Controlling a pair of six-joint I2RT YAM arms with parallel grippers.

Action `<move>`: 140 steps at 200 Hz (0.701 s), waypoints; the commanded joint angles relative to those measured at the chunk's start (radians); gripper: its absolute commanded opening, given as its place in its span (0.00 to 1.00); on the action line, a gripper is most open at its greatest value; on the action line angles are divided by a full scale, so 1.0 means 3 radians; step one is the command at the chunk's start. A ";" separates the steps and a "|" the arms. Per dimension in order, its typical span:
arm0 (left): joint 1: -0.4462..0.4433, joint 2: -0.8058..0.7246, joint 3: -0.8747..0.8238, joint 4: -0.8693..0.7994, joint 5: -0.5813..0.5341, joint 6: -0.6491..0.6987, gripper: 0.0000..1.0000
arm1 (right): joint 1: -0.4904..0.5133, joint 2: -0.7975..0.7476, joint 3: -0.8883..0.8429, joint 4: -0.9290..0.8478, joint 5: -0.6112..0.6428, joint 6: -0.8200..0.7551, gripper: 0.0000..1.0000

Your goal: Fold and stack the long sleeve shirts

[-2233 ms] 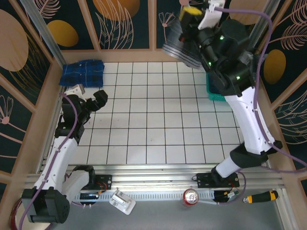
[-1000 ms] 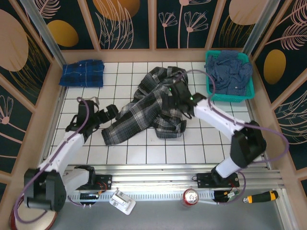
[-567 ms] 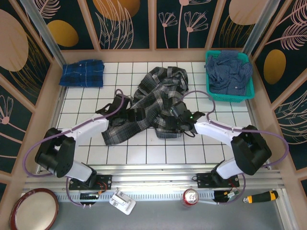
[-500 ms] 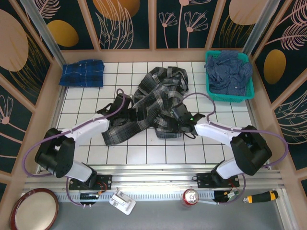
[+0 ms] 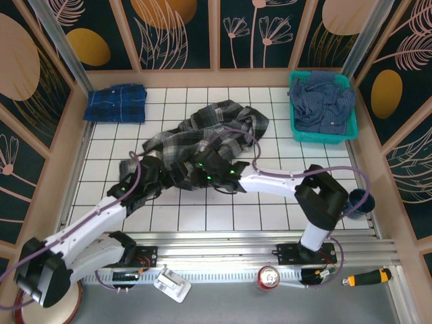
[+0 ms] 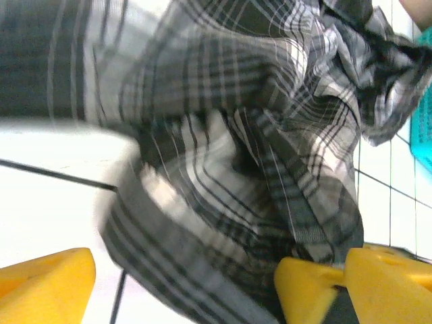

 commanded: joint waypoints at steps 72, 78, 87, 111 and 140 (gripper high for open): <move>-0.0046 0.0508 -0.0206 0.0281 0.0167 -0.0251 0.93 | -0.1455 -0.0967 -0.0710 -0.0263 0.0399 -0.0608 0.90; -0.0049 0.0600 -0.0184 0.0297 0.0166 -0.0230 0.93 | -0.1522 -0.0833 -0.0676 -0.0208 0.0395 -0.0671 0.90; -0.0049 0.0742 -0.0170 0.0339 0.0150 -0.0216 0.93 | -0.1639 -0.0615 -0.0575 -0.0169 0.0338 -0.0747 0.90; -0.0047 0.1056 -0.0094 0.0475 0.0130 -0.0181 0.79 | -0.1788 0.0019 -0.0216 -0.0118 0.0287 -0.0892 0.90; -0.0024 0.1190 0.0376 0.0218 -0.0001 0.0054 0.29 | -0.1951 0.0630 0.0283 -0.0118 0.0282 -0.0997 0.74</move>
